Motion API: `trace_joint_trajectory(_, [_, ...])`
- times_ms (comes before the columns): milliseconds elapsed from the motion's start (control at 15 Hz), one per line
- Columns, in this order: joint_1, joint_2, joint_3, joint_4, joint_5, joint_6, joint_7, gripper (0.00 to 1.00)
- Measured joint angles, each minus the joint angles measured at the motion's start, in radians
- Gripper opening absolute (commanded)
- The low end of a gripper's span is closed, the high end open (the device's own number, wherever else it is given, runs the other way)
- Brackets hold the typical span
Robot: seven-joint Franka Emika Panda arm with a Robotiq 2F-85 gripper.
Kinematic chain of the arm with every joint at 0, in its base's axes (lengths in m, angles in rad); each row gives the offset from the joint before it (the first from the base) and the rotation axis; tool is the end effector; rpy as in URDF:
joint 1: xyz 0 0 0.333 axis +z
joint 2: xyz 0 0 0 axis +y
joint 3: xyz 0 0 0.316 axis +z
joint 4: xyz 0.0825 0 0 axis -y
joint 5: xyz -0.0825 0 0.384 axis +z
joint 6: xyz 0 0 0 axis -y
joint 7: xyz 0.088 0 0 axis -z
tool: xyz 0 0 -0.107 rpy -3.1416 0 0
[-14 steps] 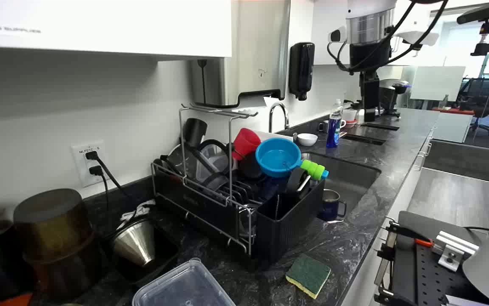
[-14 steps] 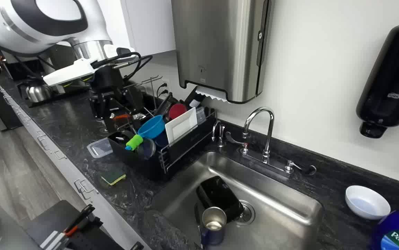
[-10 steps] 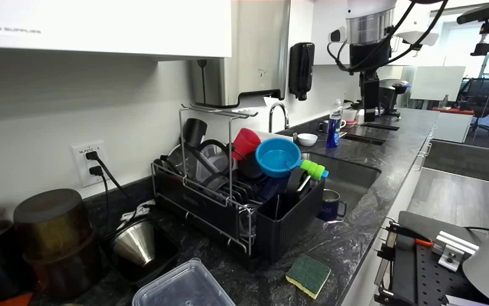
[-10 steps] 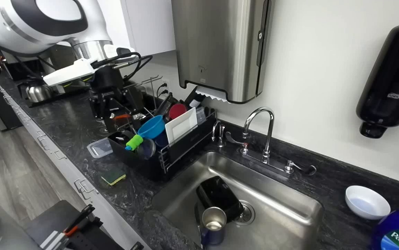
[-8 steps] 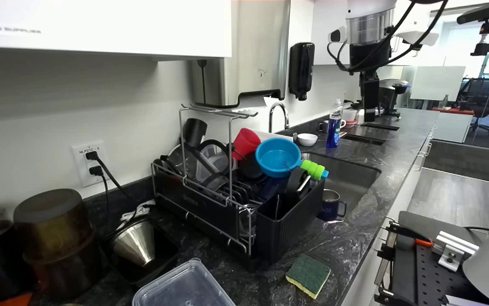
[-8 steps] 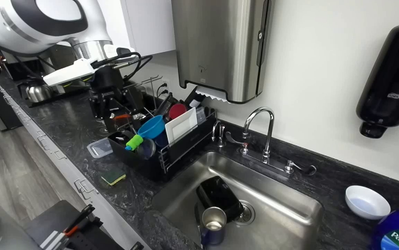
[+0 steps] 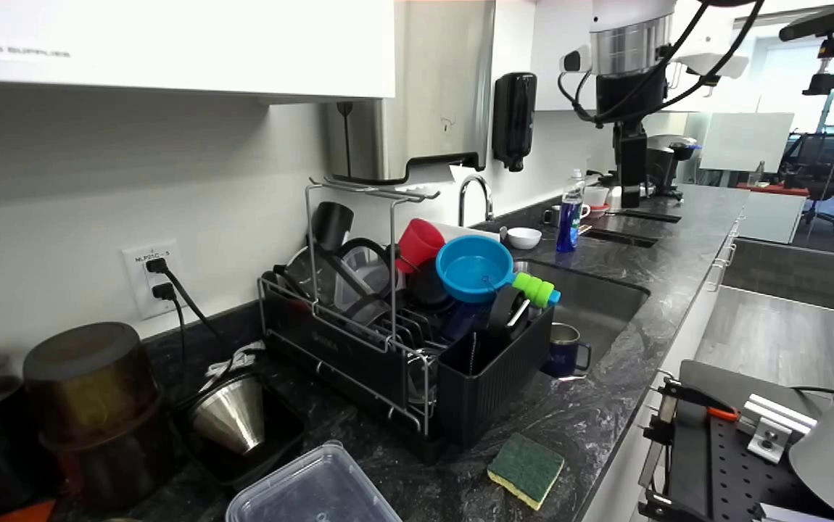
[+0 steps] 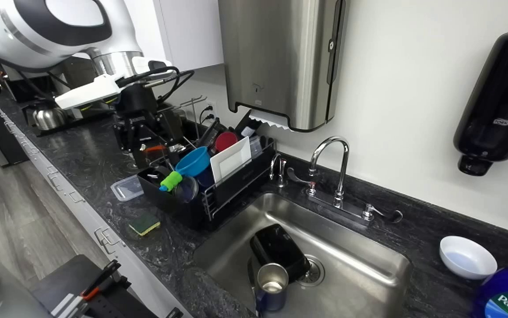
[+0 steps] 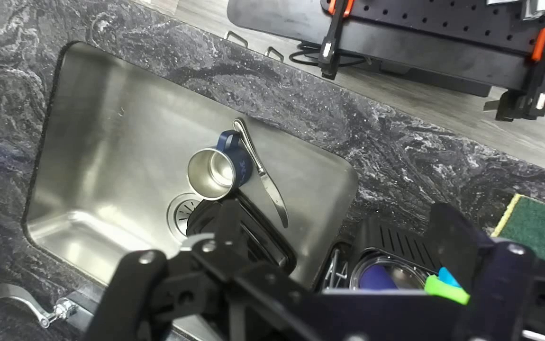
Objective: Hang the blue mug in the sink on the washing rack.
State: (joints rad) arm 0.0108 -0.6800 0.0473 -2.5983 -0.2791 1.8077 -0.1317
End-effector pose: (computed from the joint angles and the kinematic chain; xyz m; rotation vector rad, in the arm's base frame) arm 0.3319 -0.0033 0.4648 2.8204 0.3671 -0.1779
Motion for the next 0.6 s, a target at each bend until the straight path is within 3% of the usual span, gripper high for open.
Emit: trace_joint_trajectory(600, [0.004,0.004,-0.029,-0.002,-0.004,0.0,-0.005,1.0])
